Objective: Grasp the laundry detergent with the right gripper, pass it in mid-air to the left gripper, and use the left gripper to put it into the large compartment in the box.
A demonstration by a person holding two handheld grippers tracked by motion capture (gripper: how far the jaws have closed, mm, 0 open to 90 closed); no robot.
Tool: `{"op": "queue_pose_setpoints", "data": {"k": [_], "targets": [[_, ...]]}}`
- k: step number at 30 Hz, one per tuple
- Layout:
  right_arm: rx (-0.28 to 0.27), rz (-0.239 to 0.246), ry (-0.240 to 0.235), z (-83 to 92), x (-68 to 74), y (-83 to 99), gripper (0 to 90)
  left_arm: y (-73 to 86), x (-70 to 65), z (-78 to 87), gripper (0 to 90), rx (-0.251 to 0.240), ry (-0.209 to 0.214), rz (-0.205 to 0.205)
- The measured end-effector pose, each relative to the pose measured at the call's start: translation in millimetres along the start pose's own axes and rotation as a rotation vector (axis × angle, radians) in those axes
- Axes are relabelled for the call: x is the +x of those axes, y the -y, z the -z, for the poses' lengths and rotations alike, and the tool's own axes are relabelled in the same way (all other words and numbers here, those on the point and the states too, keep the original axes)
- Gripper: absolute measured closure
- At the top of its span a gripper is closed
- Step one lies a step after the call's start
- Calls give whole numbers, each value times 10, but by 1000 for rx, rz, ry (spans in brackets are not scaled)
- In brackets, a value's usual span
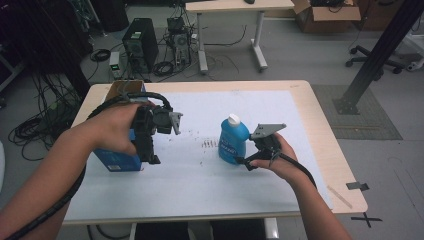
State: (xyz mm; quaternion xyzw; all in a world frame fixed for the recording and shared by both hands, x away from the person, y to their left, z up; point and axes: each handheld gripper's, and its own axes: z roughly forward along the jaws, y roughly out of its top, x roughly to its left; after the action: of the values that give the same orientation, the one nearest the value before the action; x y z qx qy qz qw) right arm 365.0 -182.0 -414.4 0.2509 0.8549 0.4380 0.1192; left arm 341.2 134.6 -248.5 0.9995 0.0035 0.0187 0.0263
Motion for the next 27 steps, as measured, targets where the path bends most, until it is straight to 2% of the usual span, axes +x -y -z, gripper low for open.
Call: {"op": "queue_pose_setpoints", "data": {"k": [4, 9, 21, 27], "targets": [[-29, -19, -1, -37, 6, 26, 15, 25, 2, -8, 2, 1, 1, 4], [-39, -21, 2, -87, 21, 41, 13, 45, -4, -20, 2, 14, 7, 14], [-129, -62, 67, -222, 57, 62, 11, 131, -22, -26, 2, 11, 8, 28], [-158, -65, 72, -285, 101, 56, 14, 160, -32, -38, 2, 13, 12, 32]]}}
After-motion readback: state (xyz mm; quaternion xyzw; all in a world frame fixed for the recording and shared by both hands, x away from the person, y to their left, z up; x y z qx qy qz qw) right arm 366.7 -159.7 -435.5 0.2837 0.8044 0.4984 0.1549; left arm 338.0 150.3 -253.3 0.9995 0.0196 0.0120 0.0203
